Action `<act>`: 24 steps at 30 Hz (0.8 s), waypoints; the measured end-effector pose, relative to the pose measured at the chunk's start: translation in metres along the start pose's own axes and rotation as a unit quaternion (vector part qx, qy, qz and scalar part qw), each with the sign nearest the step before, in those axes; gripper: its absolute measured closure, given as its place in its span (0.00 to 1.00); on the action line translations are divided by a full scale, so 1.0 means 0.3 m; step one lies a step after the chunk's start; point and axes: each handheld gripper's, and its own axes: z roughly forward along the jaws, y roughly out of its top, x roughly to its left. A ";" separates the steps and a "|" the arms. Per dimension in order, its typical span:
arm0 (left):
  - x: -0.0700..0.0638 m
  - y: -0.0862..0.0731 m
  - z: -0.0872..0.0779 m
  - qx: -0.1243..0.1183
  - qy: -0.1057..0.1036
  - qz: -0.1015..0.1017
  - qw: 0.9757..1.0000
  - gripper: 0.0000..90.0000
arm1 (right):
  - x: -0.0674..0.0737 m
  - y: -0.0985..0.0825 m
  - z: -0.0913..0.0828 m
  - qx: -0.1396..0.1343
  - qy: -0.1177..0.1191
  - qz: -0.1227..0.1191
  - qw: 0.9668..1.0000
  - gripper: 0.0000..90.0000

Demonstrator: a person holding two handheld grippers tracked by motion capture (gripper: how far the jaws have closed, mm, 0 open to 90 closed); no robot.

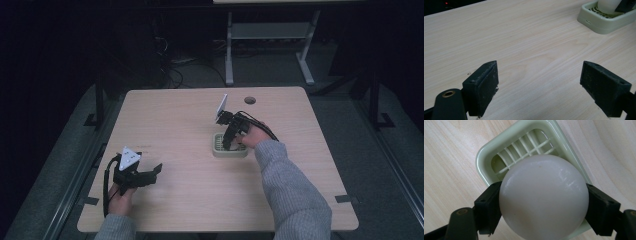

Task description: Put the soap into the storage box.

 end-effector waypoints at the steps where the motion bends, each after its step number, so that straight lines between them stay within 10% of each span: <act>1: 0.000 0.000 0.000 0.000 0.000 0.000 1.000 0.16 | 0.000 0.000 0.001 0.000 0.000 0.001 1.000 0.26; 24: 0.000 0.000 0.000 0.000 0.000 0.000 1.000 0.16 | -0.005 -0.002 -0.005 -0.003 0.002 0.000 1.000 0.26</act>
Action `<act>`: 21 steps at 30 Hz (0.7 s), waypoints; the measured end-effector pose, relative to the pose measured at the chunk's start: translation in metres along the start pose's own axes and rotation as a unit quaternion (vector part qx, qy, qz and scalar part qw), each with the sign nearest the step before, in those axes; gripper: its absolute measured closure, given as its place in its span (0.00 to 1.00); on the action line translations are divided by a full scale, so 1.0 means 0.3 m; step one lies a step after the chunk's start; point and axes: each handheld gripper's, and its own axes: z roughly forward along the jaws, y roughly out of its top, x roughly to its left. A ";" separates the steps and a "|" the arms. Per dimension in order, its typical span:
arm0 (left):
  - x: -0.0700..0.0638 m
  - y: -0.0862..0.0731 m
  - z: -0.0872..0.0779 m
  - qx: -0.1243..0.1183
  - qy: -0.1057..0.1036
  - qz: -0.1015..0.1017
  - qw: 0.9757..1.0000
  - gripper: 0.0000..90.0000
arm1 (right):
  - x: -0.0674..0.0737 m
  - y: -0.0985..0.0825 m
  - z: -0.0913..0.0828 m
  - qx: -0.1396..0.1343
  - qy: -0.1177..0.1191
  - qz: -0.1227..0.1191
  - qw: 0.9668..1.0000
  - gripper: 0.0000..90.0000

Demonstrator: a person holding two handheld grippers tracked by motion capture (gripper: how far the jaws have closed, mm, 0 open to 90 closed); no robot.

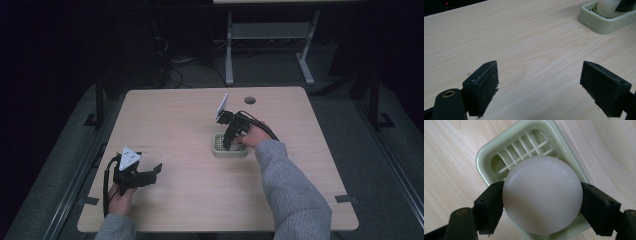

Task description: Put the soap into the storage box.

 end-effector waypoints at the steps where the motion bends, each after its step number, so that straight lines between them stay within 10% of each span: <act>1: 0.000 0.000 0.000 0.000 0.000 0.001 1.000 0.16 | 0.000 0.000 -0.003 0.000 0.000 0.000 1.000 0.26; 21: -0.003 0.001 -0.002 -0.001 -0.001 0.000 1.000 0.16 | -0.001 -0.029 -0.049 -0.020 0.012 0.008 1.000 0.24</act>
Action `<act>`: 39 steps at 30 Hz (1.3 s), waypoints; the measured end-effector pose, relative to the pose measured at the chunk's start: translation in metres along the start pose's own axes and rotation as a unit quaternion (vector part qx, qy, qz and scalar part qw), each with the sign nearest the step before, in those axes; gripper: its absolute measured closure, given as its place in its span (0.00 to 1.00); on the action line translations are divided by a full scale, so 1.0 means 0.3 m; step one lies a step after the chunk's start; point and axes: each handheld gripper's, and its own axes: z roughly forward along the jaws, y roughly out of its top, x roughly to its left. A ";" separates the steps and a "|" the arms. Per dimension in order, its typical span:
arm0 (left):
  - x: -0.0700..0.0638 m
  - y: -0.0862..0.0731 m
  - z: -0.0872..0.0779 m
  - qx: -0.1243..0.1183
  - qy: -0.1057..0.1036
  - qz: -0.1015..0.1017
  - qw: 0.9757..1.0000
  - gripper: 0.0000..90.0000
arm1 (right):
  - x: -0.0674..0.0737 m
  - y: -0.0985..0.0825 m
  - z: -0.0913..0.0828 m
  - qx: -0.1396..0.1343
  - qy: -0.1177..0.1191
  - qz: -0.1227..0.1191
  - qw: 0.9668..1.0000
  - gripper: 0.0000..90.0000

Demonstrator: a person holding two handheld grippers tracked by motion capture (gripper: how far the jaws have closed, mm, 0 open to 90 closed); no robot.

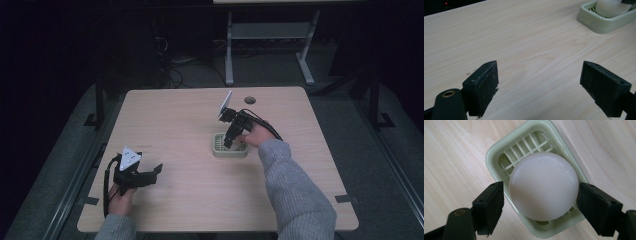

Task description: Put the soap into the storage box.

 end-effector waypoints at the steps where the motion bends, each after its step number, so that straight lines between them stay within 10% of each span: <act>1: -0.001 0.000 -0.001 0.000 0.001 -0.001 1.000 0.16 | 0.000 -0.002 -0.004 -0.001 0.001 0.001 1.000 0.24; 39: -0.003 0.001 0.000 0.002 0.001 0.001 1.000 0.16 | -0.018 -0.135 -0.084 -0.030 0.006 0.015 0.999 0.25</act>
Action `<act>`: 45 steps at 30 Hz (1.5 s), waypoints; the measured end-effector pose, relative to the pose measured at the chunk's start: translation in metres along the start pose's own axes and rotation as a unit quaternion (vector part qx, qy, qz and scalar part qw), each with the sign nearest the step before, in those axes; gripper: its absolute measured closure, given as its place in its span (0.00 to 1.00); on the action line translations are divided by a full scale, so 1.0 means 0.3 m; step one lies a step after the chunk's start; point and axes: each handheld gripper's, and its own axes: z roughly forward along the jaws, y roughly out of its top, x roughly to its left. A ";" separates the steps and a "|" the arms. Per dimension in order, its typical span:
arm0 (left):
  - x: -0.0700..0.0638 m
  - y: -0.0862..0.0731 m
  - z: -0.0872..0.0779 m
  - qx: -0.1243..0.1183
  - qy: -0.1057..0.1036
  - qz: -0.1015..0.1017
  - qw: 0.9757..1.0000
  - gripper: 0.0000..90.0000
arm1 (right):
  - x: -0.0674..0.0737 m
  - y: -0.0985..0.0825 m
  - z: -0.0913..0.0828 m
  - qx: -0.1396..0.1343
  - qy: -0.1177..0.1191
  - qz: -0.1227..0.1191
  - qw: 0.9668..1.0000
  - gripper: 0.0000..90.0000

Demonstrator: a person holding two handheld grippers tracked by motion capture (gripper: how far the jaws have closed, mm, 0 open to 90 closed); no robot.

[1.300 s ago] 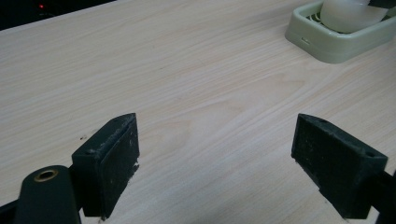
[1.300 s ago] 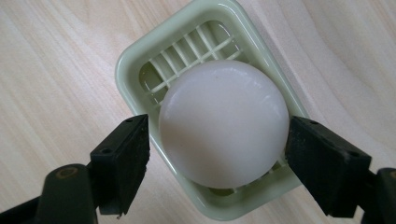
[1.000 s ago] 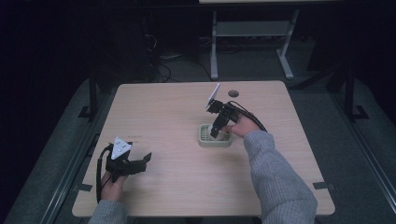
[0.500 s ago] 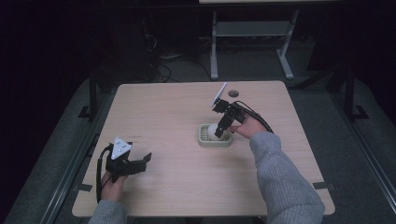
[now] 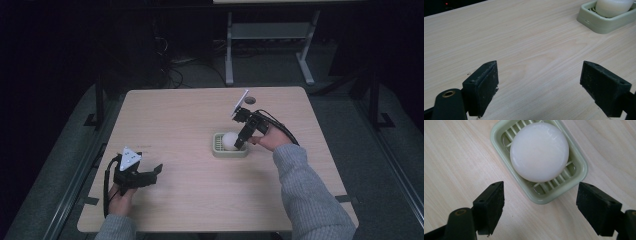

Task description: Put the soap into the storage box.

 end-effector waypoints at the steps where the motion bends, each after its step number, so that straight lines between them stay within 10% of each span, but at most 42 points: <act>1: 0.000 0.000 0.000 0.000 0.000 0.000 1.000 0.16 | 0.000 0.000 0.000 0.000 0.000 0.000 1.000 0.25; 45: -0.003 0.000 -0.001 0.000 0.001 0.002 1.000 0.16 | 0.008 -0.230 -0.061 -0.029 0.002 0.024 0.999 0.25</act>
